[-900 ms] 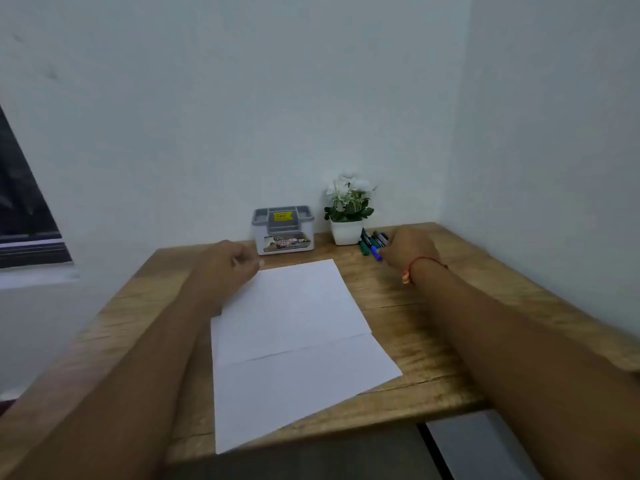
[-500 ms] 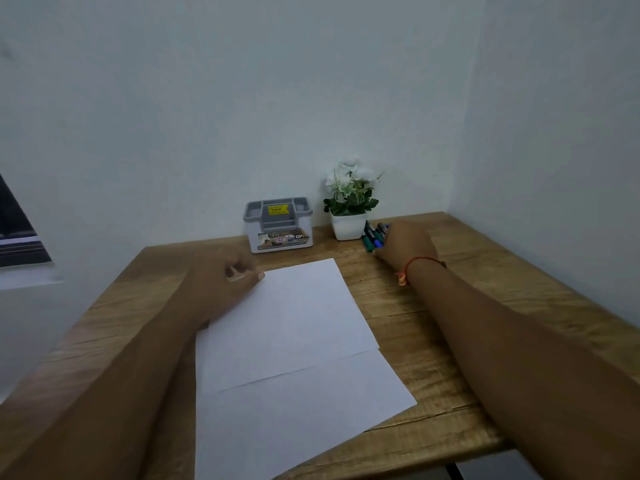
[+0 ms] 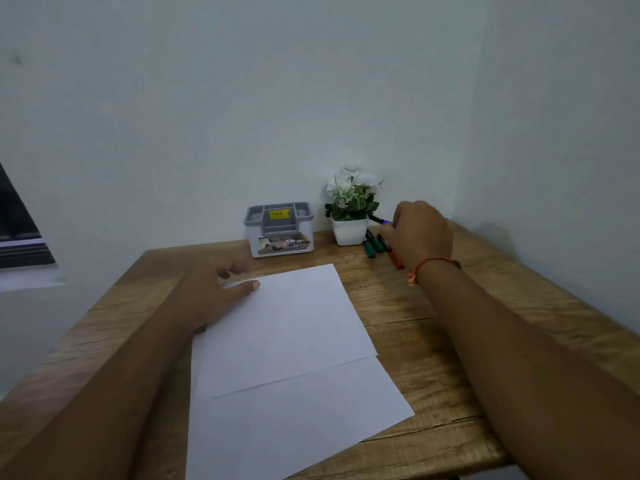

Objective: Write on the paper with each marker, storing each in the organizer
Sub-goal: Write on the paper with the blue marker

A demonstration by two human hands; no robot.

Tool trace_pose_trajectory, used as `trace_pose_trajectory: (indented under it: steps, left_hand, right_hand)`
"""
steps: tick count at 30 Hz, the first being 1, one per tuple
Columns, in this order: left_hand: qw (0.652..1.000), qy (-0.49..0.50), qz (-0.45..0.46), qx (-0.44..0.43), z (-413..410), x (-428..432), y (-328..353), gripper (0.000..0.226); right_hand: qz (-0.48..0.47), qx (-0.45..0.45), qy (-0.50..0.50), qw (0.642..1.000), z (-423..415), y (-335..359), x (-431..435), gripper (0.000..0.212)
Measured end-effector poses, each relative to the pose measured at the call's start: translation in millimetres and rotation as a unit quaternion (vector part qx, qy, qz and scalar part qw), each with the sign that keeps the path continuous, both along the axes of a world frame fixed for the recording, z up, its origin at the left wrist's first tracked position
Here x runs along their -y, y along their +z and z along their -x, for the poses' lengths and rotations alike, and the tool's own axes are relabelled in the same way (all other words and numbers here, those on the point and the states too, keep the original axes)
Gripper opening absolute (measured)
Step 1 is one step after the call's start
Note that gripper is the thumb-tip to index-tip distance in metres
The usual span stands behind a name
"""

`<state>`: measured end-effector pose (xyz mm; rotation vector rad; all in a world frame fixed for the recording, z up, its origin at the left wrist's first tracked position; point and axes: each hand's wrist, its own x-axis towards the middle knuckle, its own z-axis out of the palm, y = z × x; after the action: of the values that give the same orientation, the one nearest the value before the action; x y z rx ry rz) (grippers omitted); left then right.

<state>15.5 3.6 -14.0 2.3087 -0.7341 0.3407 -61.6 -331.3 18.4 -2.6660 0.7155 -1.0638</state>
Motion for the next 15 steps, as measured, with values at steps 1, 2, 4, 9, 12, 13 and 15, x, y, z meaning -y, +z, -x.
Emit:
trace_pose_trajectory:
  steps: [1, 2, 4, 9, 12, 13, 15]
  left_hand:
    - [1.000, 0.000, 0.004, 0.007, 2, 1, 2, 0.016]
    - [1.000, -0.001, 0.009, 0.015, 4, 2, 3, 0.017]
    - [0.999, -0.010, 0.023, 0.029, 9, 5, 7, 0.022]
    - [0.998, -0.005, 0.049, 0.037, 11, 7, 9, 0.022]
    - [0.997, 0.011, 0.068, 0.046, 15, 11, 11, 0.019]
    - [0.995, 0.013, 0.084, 0.049, 17, 13, 13, 0.019]
    - [0.991, 0.016, 0.127, 0.041, 21, 19, 21, 0.014]
  right_hand:
    - [-0.004, 0.028, 0.009, 1.000, 4, 3, -1, 0.021]
    - [-0.009, 0.054, 0.017, 0.998, 8, 6, -1, 0.019]
    - [-0.028, 0.103, 0.033, 0.994, 12, 13, -2, 0.016]
    - [-0.081, 0.192, 0.112, 0.972, 22, 26, -7, 0.013]
    - [-0.167, 0.237, 0.188, 0.938, 25, 29, -15, 0.006]
    - [-0.211, 0.249, 0.217, 0.920, 24, 29, -19, 0.005]
    - [-0.305, 0.251, 0.263, 0.880, 21, 28, -26, 0.012]
